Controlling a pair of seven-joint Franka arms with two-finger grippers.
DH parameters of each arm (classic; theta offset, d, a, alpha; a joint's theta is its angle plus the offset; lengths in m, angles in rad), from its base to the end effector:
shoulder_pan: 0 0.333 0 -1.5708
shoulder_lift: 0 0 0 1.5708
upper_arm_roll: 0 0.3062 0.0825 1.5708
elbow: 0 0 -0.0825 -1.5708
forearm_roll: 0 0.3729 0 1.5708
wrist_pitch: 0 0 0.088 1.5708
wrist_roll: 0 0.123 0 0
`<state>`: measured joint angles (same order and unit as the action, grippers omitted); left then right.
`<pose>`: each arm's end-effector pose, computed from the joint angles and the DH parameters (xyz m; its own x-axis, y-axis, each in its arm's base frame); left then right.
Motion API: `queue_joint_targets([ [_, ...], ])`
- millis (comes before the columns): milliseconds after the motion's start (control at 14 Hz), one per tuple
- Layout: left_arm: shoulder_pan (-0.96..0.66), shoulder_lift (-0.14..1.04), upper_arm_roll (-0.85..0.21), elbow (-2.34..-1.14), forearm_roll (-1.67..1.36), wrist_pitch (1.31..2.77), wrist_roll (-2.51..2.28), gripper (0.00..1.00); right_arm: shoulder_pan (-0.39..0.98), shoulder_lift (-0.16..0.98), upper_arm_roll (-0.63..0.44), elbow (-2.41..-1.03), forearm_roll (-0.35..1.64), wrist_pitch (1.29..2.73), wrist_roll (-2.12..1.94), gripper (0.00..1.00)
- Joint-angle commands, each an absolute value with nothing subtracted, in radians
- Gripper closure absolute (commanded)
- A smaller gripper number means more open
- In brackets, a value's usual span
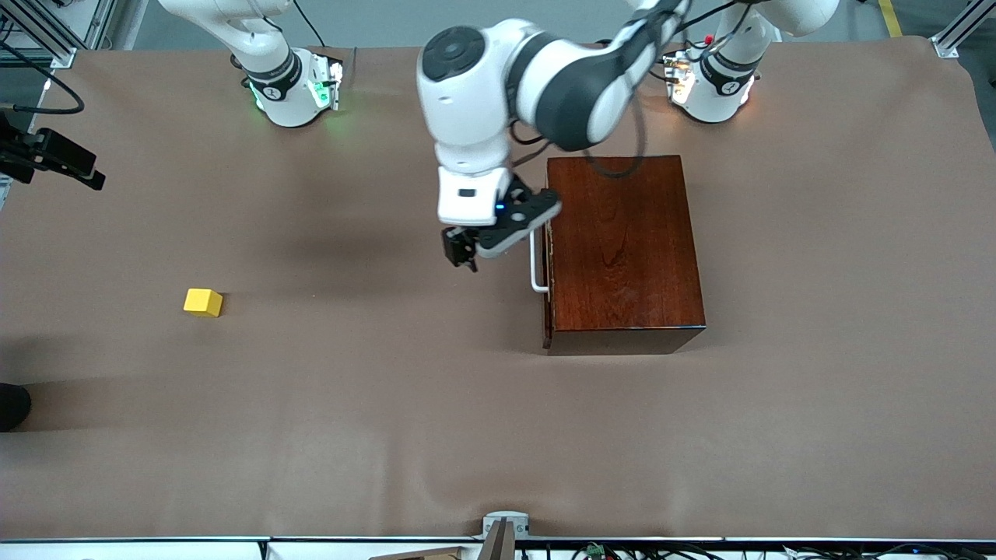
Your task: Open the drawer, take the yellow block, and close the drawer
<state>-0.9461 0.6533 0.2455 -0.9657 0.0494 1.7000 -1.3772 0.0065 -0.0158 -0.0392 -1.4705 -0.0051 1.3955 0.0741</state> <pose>0.5179 -0.5056 0.4848 0.7944 0.5698 0.2106 0.5725 -0.8181 0.0538 0.5188 -0.0178 0.6376 0.9925 -0.1074 -0.0587 -0.1070 -0.9942 0.0088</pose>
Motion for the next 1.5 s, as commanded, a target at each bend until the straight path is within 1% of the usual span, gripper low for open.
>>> queue_joint_targets([
  [0, -0.858, 0.548, 0.233, -1.002, 0.055, 1.64, -1.212, 0.0, -0.009, -0.025, -0.032, -1.47, 0.014, 1.379, 0.064, 0.0],
  [286, -0.743, 0.459, 0.23, -1.002, 0.052, 1.566, -1.01, 0.0, -0.009, -0.025, -0.034, -1.47, 0.014, 1.373, 0.063, 0.0],
  [571, -0.611, 0.394, 0.224, -1.002, 0.048, 1.534, -0.751, 0.0, -0.011, -0.025, -0.034, -1.471, 0.014, 1.371, 0.055, 0.0],
  [857, -0.546, 0.384, 0.227, -1.0, 0.04, 1.511, -0.614, 0.0, -0.009, -0.025, -0.034, -1.471, 0.014, 1.371, 0.055, 0.0],
  [1071, -0.451, 0.348, 0.222, -1.018, 0.012, 1.487, -0.488, 0.0, -0.009, -0.025, -0.034, -1.471, 0.014, 1.371, 0.055, 0.0],
  [1143, -0.405, 0.332, 0.206, -1.037, -0.014, 1.479, -0.441, 0.0, -0.009, -0.025, -0.032, -1.471, 0.014, 1.37, 0.054, 0.0],
  [1357, -0.225, 0.26, 0.068, -1.129, -0.025, 1.473, -0.329, 0.0, -0.009, -0.025, -0.034, -1.471, 0.014, 1.371, 0.052, 0.0],
  [1429, -0.177, 0.227, 0.04, -1.172, -0.025, 1.479, -0.289, 0.0, -0.009, -0.025, -0.034, -1.471, 0.014, 1.371, 0.051, 0.0],
])
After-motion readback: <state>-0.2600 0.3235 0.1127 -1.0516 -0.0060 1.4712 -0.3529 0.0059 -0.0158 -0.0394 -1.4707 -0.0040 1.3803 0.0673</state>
